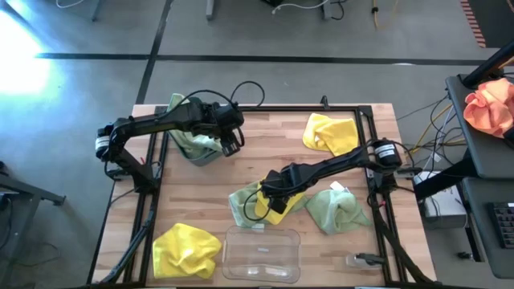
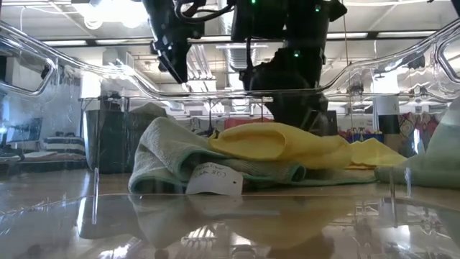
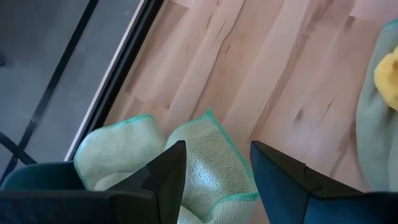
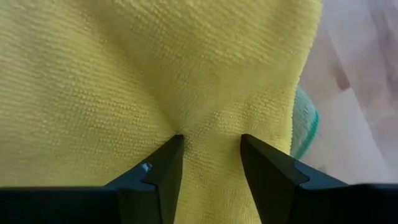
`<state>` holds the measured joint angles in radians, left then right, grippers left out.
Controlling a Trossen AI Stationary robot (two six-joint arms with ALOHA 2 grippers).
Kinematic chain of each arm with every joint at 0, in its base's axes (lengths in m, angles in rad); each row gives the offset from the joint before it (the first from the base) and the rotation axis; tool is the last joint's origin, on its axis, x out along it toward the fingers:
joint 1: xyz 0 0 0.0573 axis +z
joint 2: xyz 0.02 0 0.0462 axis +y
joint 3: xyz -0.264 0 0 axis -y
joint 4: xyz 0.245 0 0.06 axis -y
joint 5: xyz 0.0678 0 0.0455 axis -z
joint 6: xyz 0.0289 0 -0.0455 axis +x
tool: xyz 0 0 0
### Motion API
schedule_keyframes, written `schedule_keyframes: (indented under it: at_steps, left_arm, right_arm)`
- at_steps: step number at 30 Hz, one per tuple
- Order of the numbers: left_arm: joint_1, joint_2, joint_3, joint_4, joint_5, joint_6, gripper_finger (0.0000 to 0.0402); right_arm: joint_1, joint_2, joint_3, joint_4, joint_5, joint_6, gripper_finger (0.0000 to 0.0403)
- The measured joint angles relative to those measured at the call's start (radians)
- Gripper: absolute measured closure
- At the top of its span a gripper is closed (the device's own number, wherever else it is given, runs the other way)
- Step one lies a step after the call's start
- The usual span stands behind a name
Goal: Sort microfiber towel by color & place in baskets
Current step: Put the center yellow towel into the transparent bin
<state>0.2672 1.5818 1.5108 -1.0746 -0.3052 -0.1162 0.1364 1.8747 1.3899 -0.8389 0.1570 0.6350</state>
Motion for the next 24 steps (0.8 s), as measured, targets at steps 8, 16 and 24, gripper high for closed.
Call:
schedule_keyframes:
  at_steps: [8,16,24]
  left_arm:
    - [0.000,0.000,0.000,0.000,0.000,-0.070,0.0239]
    - [0.000,0.000,0.000,0.000,-0.002,-0.107,0.0239]
    - [0.000,-0.001,0.000,0.000,-0.052,-0.061,0.0240]
  right_arm:
    - [-0.010,0.054,0.000,0.012,0.000,-0.016,0.0230]
    - [-0.010,0.111,0.013,0.012,-0.001,-0.051,0.0258]
    - [-0.012,0.087,0.048,0.011,-0.003,-0.052,0.0317]
